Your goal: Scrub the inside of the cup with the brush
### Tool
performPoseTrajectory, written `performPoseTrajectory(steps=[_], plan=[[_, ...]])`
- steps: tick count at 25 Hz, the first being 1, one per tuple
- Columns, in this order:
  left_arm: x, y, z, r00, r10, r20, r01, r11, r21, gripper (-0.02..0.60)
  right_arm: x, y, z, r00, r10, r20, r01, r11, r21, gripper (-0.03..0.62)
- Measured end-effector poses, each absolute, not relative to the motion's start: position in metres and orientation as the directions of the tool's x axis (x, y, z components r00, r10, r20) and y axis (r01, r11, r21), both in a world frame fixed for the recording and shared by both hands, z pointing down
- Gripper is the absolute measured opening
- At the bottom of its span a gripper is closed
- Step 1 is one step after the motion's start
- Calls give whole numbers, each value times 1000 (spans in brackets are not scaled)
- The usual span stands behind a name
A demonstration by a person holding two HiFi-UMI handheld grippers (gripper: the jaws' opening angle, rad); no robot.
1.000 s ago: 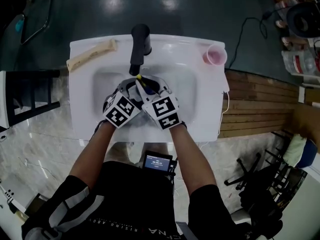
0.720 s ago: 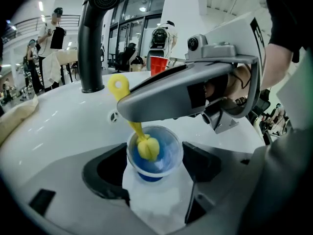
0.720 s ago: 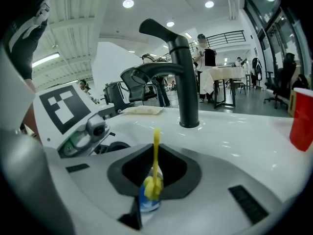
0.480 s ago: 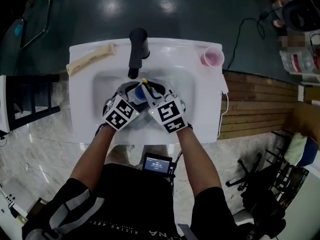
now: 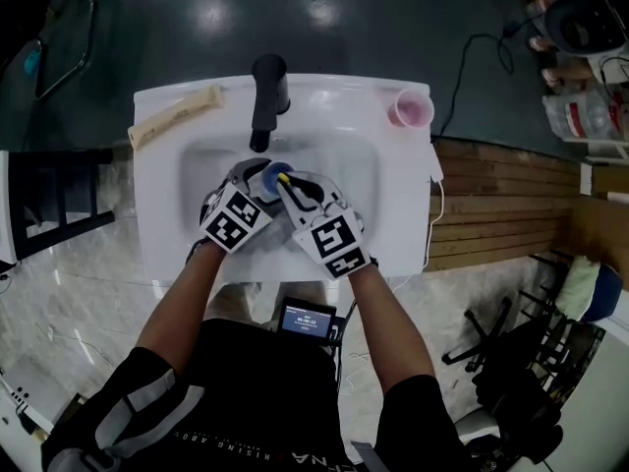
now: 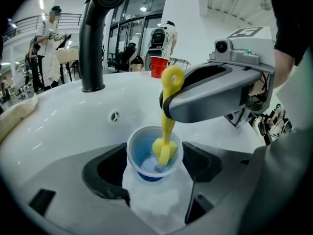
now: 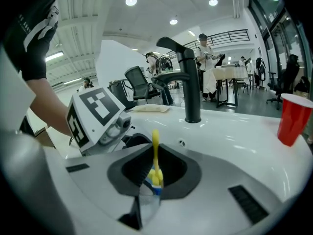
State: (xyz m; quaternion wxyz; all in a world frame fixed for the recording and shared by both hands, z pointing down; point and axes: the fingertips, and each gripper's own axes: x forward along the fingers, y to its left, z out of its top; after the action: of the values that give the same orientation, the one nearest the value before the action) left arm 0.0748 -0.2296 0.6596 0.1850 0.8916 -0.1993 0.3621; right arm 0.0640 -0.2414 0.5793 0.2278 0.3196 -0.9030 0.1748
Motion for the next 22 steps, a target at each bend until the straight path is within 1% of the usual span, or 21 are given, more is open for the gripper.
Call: performPoseTrajectory(steps=[8, 16, 22], plan=[[75, -231, 657, 655, -223, 722, -488, -854, 179, 350, 40, -243, 562, -722, -491, 487, -632, 755, -176, 38], [76, -229, 658, 652, -226, 724, -493, -852, 178, 350, 32, -270, 562, -700, -539, 469, -665, 730, -154, 38], [75, -229, 659, 652, -226, 724, -495, -850, 180, 350, 40, -281, 568, -666, -574, 477, -697, 706, -124, 38]])
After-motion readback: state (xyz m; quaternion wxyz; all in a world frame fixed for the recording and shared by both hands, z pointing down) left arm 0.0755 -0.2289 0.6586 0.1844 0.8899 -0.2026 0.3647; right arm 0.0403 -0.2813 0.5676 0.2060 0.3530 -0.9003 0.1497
